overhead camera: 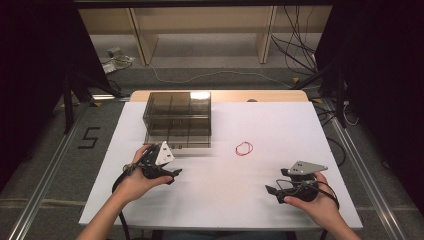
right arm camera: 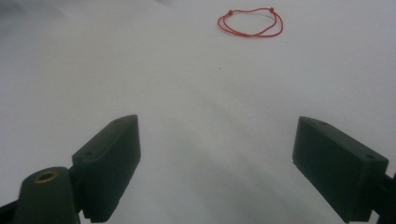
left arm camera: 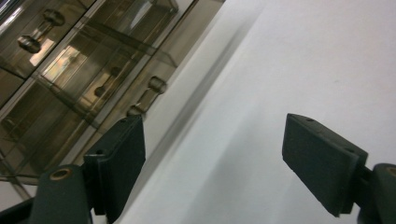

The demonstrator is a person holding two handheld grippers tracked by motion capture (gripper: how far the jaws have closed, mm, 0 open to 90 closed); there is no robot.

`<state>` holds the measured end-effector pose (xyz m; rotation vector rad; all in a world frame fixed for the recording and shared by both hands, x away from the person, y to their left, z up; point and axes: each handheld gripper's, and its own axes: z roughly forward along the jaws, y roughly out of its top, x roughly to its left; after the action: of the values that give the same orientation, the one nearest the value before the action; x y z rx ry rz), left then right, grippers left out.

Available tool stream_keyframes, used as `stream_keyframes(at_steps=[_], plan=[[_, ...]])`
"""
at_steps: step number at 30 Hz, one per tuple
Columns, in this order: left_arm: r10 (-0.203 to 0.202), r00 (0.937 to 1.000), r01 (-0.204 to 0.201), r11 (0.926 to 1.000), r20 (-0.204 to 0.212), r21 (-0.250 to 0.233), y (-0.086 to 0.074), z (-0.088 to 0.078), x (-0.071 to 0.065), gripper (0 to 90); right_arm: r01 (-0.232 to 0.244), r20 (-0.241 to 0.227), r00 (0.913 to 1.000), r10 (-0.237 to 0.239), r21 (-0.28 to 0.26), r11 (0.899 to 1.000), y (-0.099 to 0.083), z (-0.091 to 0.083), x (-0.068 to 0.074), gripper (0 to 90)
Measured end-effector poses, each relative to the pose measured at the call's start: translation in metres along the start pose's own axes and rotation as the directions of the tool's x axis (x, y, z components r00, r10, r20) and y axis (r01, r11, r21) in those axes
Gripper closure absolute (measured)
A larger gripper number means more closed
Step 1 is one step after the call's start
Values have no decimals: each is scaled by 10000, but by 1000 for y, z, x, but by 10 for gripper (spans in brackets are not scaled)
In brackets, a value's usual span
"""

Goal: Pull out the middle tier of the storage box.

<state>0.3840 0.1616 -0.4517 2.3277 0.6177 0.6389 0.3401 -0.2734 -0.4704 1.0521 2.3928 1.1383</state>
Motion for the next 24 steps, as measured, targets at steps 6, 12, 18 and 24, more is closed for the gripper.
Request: stream_keyframes(at_steps=[6, 12, 18, 24], plan=[[-425, 9986, 443, 9972, 307, -595, 2, -3, -23, 207, 10, -31, 10000, -10, 17, 10000, 1, 1, 0, 159], [-813, 9939, 880, 9920, 747, -909, 1, -5, -38, 202, 44, -28, 10000, -44, 28, 10000, 1, 1, 0, 159], [-1679, 9780, 1842, 9735, 1236, -1353, -1, -10, -48, 190, 35, -35, 10000, -34, 32, 10000, 2, 2, 0, 159], [-1480, 9757, 1730, 9728, 1613, -1541, -3, -8, -54, 190, 31, -5, 10000, -31, 50, 10000, 3, 4, 0, 159]])
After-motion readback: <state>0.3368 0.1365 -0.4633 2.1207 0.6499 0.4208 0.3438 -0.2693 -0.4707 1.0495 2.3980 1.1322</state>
